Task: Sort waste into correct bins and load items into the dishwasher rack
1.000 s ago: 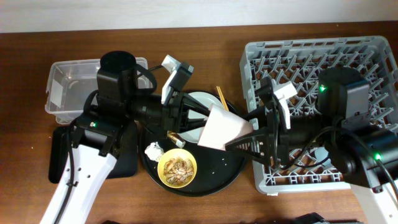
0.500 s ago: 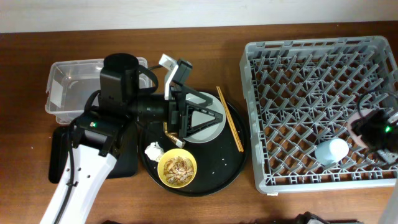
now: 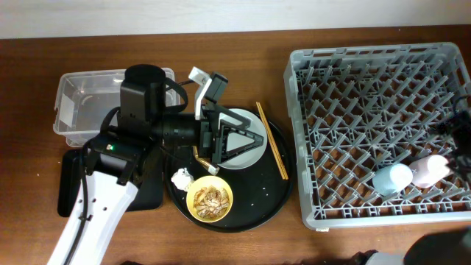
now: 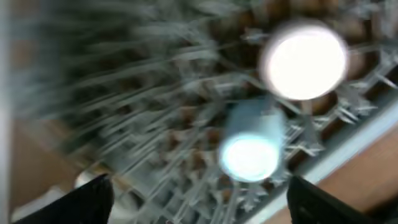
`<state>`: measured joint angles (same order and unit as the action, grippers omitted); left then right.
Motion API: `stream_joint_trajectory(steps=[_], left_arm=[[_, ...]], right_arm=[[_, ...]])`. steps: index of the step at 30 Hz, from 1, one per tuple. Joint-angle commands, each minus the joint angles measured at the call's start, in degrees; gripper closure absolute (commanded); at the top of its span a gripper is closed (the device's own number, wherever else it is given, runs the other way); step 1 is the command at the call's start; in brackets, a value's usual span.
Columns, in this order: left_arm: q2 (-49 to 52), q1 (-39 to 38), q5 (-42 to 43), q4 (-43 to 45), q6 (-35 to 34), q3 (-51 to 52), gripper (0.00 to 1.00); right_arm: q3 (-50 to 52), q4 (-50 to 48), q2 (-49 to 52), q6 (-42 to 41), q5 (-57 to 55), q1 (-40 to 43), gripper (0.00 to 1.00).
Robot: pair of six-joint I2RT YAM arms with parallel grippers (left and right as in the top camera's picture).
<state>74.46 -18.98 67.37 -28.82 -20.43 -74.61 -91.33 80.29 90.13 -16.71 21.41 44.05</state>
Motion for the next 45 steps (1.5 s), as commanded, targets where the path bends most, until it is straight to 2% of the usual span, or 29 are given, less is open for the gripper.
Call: stream_joint_trajectory(steps=[1,2,3,4,5,6,8,9,10,11,13,14,17,19,25,31,33,35,37,39,40,41,43,45], left_arm=[[-3.1,-0.09,-15.32,-9.2,2.45,-0.46,0.0],[-6.12,-0.07,-29.49,-17.2,2.45,-0.46,0.0],[-8.63,-0.07,-40.26,-22.53,1.7,-0.46,0.0],[-12.44,-0.07,-54.21,-28.83,-1.4,-0.46,0.0],[-15.96,-0.07,-64.08,-32.87,-4.72,-0.46,0.0],[-19.02,-0.07,-69.4,-34.51,-5.88,-0.46,0.0],[-24.04,-0.07,-72.61,-34.71,-5.86,-0.46,0.0],[-24.2,-0.07,-72.57,-35.15,-5.86,-0.46,0.0],[-24.17,-0.07,-72.59,-35.58,-5.86,-0.46,0.0],[-24.17,-0.07,-72.61,-36.68,-5.86,-0.46,0.0],[-24.17,-0.07,-72.61,-37.94,-5.86,-0.46,0.0],[-24.17,-0.07,-72.59,-38.84,-5.86,-0.46,0.0],[-24.17,-0.07,-72.59,-40.96,-5.86,-0.46,0.0],[-24.17,-0.07,-72.59,-40.96,-5.86,-0.46,0.0],[-24.17,-0.07,-72.59,-40.96,-5.86,-0.46,0.0],[-24.17,-0.07,-72.59,-41.24,-5.86,-0.46,0.0],[-24.17,-0.07,-72.59,-41.79,-5.86,-0.46,0.0],[-24.17,-0.07,-72.59,-43.04,-5.86,-0.46,0.0],[-24.17,-0.07,-72.59,-44.37,-5.86,-0.46,0.0],[-24.17,-0.07,-72.59,-44.37,-5.86,-0.46,0.0],[-24.17,-0.07,-72.59,-44.37,-5.86,-0.46,0.0],[-24.17,-0.07,-72.59,-44.37,-5.86,-0.46,0.0],[-24.17,-0.07,-72.59,-44.37,-5.86,-0.46,0.0],[-24.17,-0.07,-72.59,-44.37,-5.86,-0.46,0.0]], right_arm=[[-4.37,0.87,-15.98,7.56,10.97,-9.03,0.15],[-4.37,0.46,-20.26,9.01,10.95,-14.73,0.16],[-4.37,0.26,-24.11,9.68,10.03,-22.38,0.19],[-4.33,0.59,-27.21,9.66,5.35,-32.85,0.25],[-3.85,0.83,-28.26,9.11,1.51,-40.83,0.32],[-2.82,0.92,-28.59,6.51,-3.5,-49.55,0.36],[1.25,-1.49,-23.34,-1.38,-14.78,-67.25,0.4],[2.99,-3.43,-18.67,-3.74,-18.56,-72.43,0.41],[3.3,-4.35,-14.84,-5.53,-19.98,-74.77,0.42],[3.3,-6.01,-8.11,-10.69,-20.63,-76.32,0.44],[3.3,-8.85,2.89,-20.85,-20.37,-75.76,0.44],[3.3,-10.97,8.96,-23.17,-19.69,-75.1,0.44],[3.3,-16.02,21.92,-24.28,-9.42,-73.0,0.45],[3.3,-19.69,28.44,-24.81,-2.75,-70.2,0.49],[7.5,-23.3,29.62,-26.14,-4.22,-69.16,0.52],[9.66,-25.27,28.33,-24.09,-7.1,-70.29,0.82],[9.66,-24.98,23.91,-24.02,-9.55,-70.29,0.89],[9.66,-24.85,13.57,-22.67,-14.49,-70.29,0.96],[9.66,-24.85,5.86,-21.11,-17.62,-70.29,0.96],[9.75,-23.69,3.41,-18.88,-17.57,-70.77,0.94],[10.56,-23.47,4.26,-18.01,-17.42,-71.6,0.65],[12.7,-23.67,6.51,-18.05,-17.38,-73.42,0.43],[15.91,-26.56,10.91,-19.1,-16.52,-76.0,0.41],[16.83,-28.09,15.45,-23.85,-15.3,-76.72,0.46]])
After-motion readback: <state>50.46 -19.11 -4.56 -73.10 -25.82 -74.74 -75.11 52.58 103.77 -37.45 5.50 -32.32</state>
